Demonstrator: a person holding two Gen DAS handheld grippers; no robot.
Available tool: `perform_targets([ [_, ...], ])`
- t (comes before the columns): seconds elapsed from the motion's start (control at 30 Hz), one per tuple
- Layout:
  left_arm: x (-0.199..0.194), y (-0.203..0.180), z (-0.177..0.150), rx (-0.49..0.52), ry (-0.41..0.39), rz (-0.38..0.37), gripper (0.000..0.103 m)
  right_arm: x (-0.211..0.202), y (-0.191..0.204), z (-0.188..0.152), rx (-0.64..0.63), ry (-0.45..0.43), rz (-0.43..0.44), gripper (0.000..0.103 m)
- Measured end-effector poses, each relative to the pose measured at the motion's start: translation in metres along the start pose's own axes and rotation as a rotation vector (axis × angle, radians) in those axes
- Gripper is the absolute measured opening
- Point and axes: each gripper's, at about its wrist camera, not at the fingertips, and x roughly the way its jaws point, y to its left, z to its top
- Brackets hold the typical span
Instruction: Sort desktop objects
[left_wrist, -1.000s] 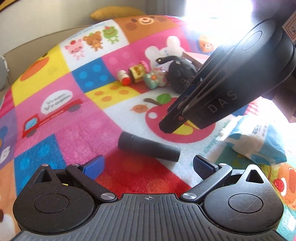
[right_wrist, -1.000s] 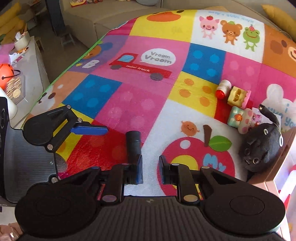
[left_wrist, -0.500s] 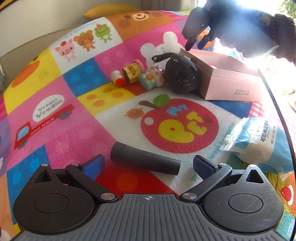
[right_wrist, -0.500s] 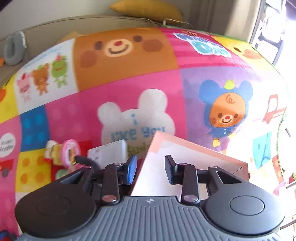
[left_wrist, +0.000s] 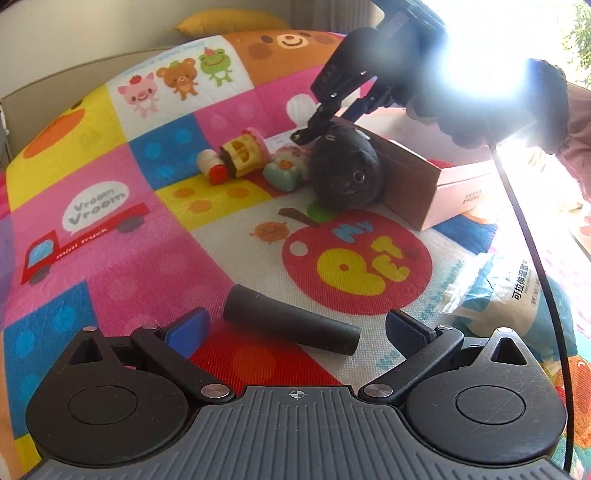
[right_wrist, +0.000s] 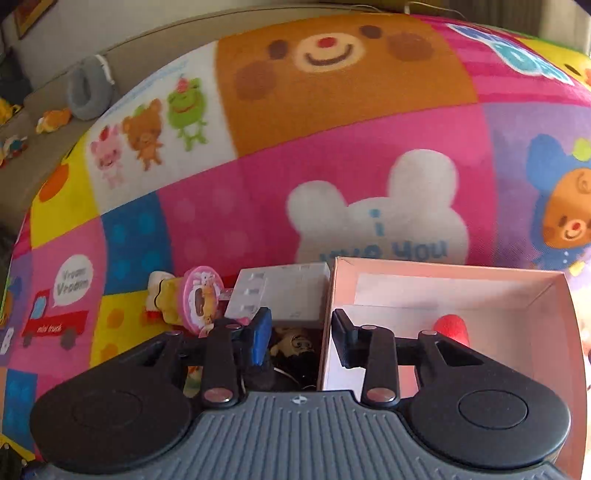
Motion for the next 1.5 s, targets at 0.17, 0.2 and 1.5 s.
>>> perform_targets([
  [0.17, 0.001, -0.002, 0.0, 0.009, 0.004, -0.001, 0.103, 0.003, 0.036, -0.001, -0.074, -0.008, 0.048, 0.036],
  [0.2, 0.001, -0.002, 0.0, 0.01, 0.005, -0.002, 0.103, 0.004, 0.041, -0.001, -0.092, -0.012, 0.048, 0.036],
  [1.5, -0.028, -0.056, -0.007, -0.012, 0.065, 0.22, 0.103, -0.139, 0.043, -0.209, -0.391, 0.204, 0.114, 0.073],
])
